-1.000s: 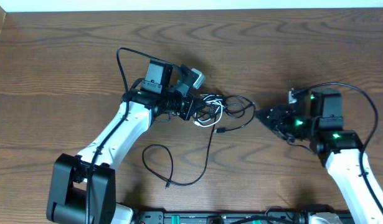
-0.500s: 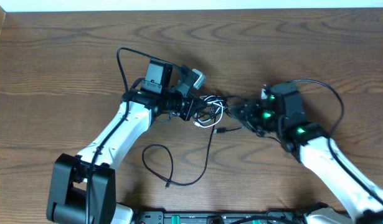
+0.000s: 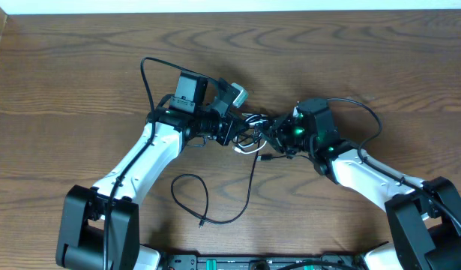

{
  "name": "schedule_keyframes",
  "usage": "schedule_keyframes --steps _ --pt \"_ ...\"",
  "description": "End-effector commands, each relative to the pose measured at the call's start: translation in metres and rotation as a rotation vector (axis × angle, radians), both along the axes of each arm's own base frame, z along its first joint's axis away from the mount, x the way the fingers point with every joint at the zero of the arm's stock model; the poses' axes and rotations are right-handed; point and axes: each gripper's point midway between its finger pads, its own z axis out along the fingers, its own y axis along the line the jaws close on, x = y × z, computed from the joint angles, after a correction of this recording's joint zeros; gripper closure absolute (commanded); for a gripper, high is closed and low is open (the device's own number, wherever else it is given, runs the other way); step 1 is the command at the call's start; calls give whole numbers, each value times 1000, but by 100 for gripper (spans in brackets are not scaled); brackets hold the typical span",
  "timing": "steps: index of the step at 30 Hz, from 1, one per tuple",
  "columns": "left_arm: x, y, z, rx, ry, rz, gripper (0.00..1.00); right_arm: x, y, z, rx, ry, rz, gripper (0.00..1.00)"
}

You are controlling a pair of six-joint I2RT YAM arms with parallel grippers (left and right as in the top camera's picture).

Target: Untangle cables

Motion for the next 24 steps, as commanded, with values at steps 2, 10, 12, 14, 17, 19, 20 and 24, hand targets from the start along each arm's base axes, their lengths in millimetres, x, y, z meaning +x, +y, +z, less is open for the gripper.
schedule_keyframes --steps 2,10,12,14,17,19,20,24 --pt "0 -2 5 -16 -23 -22 92 0 6 5 25 5 4 76" --pt "1 -2 5 -14 -24 -20 92 -3 13 8 41 -4 30 77" --pt "1 -2 5 -14 -24 -20 92 -3 15 10 45 -16 33 76" --pt "1 -2 5 -14 -24 -20 92 -2 20 16 58 -42 45 76" --pt "1 -2 5 -14 -24 -20 92 1 27 24 72 -91 48 76" --pt "1 -2 5 -14 -24 -20 93 3 27 26 72 -100 42 76" --pt "1 -2 5 -14 -24 -20 92 4 26 25 68 -102 36 75" --pt "1 -2 5 -14 -24 -20 92 10 21 23 40 -117 -4 68"
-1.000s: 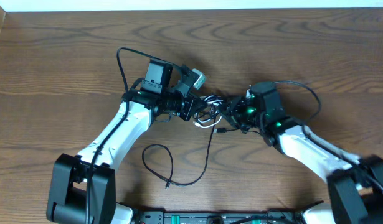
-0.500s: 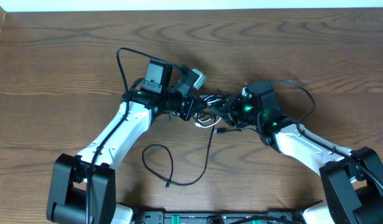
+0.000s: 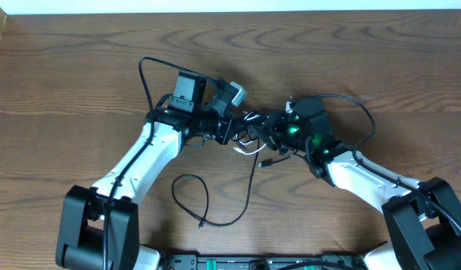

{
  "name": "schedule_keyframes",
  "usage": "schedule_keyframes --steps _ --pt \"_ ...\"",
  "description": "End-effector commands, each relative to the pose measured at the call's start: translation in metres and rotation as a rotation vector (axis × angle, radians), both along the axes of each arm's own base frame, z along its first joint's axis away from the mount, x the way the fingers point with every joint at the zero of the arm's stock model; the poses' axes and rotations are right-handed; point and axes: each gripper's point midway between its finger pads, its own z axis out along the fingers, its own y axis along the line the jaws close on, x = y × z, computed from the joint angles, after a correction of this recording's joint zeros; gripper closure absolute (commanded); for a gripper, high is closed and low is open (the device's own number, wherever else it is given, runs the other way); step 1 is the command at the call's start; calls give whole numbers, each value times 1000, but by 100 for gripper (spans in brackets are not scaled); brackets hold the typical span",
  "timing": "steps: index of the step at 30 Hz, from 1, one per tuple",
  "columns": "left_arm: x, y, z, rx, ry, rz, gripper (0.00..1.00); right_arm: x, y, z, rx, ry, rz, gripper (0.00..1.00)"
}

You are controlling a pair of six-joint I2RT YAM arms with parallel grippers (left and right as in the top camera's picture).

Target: Untangle cables

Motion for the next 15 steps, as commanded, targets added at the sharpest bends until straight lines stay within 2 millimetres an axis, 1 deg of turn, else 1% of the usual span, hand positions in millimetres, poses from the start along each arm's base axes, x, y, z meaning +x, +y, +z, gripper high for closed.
schedule_keyframes --steps 1,9,15 --pt "-1 -3 5 -13 -18 -26 92 7 0 2 -20 -31 -42 68" --pt "-1 -3 5 -13 -18 -26 93 14 -1 0 -70 -66 -108 60" --pt "-1 -3 5 -13 -18 -26 92 19 -1 3 -104 -114 -166 44"
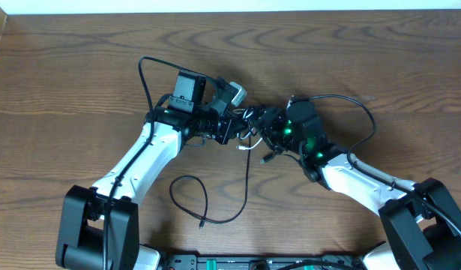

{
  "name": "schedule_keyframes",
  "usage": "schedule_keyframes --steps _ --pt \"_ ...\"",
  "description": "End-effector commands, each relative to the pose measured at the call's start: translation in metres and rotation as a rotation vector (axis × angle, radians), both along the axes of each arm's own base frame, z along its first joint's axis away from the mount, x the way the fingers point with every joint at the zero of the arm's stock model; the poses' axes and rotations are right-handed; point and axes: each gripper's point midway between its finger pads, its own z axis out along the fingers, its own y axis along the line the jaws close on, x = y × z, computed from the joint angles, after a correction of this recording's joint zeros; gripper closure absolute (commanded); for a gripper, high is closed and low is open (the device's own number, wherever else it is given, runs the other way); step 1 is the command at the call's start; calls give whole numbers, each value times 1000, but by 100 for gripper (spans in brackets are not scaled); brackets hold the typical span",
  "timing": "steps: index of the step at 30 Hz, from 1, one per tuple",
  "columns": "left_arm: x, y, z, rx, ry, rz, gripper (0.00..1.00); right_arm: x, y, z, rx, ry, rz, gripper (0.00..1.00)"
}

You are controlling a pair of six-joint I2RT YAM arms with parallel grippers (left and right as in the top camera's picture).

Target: Untangle cables

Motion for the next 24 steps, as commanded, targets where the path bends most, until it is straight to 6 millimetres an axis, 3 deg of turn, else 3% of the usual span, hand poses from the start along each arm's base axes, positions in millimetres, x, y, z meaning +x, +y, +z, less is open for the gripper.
schedule_keyframes --steps 1,9,14,16,18,24 --pt "-2 -4 5 -14 -17 -28 92 7 1 5 -24 -46 -53 42" --pt "-3 -4 5 -14 -14 -29 92 9 0 5 -49 -66 -73 41" --pt "-14 -11 11 -66 -19 -107 93 7 2 5 -111 -132 -3 50" --pt "-26 -19 21 -138 -27 -195 93 6 2 4 -153 -170 34 64" --pt "-33 -23 27 -184 -31 -238 93 4 4 4 -186 -207 90 70" --pt "-36 -23 27 -185 -28 -250 92 -2 9 4 -189 -225 158 68"
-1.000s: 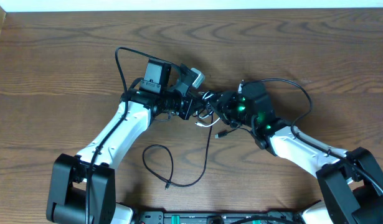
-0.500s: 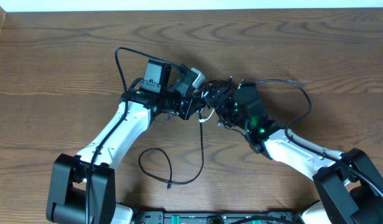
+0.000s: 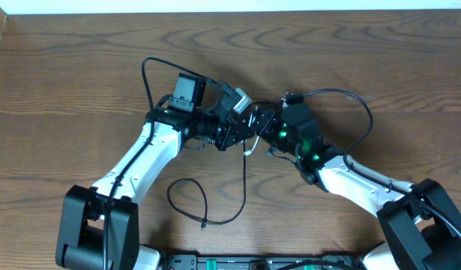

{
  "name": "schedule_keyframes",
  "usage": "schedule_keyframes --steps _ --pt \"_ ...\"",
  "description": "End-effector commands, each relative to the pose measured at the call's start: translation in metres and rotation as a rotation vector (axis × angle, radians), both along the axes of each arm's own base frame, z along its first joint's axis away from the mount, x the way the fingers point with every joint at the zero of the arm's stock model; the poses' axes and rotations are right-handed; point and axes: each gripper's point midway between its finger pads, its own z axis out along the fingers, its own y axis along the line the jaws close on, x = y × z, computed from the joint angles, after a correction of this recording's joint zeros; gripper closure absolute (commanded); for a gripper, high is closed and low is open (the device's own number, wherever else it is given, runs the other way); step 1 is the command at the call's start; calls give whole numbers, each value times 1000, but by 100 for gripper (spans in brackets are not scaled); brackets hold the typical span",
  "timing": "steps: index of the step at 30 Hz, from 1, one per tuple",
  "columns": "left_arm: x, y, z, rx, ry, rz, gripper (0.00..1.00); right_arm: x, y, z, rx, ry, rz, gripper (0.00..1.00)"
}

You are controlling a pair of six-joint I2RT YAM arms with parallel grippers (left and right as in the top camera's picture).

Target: Untangle cables

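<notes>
A black cable (image 3: 243, 184) hangs from between the two grippers, runs down the table and curls into a loop (image 3: 187, 196) at the front. A short white cable end (image 3: 249, 150) shows below the grippers. My left gripper (image 3: 236, 129) and my right gripper (image 3: 258, 124) meet nose to nose over the table's middle, with the cable bundle between them. The bundle itself is mostly hidden by the two heads. Whether either gripper's jaws are closed on it cannot be made out from overhead.
The wooden table (image 3: 80, 67) runs to a pale strip along the far edge (image 3: 230, 6). Each arm's own black lead arcs above its wrist, the left one (image 3: 149, 82) and the right one (image 3: 357, 112). The arm bases stand at the front edge.
My right gripper has moved further left, right up against the left gripper. The visible tangle of white and black cable between them has shrunk to a short white end.
At first the two grippers faced each other with a tangle of white and black cable showing between them. My right gripper then stood closer to the left at each later moment, while the left arm barely shifted. The hanging black cable's top end moved left with it.
</notes>
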Motion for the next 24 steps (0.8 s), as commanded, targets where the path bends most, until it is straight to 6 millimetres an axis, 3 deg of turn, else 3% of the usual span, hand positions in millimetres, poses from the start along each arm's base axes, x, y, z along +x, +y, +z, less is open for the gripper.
schedule_keyframes --steps 1,6,15,20,24 --pt "-10 -10 14 -81 -24 -81 92 -3 6 3 -26 -40 74 67" --pt "-10 -10 15 -83 -25 -84 93 -2 6 8 1 -51 104 67" --pt "-10 -10 15 -83 -25 -84 92 -4 8 9 0 -62 139 76" --pt "-10 -10 15 -83 -26 -84 93 -9 13 11 -4 -85 194 98" --pt "-10 -10 15 -84 -29 -84 93 -13 13 6 -20 -70 212 99"
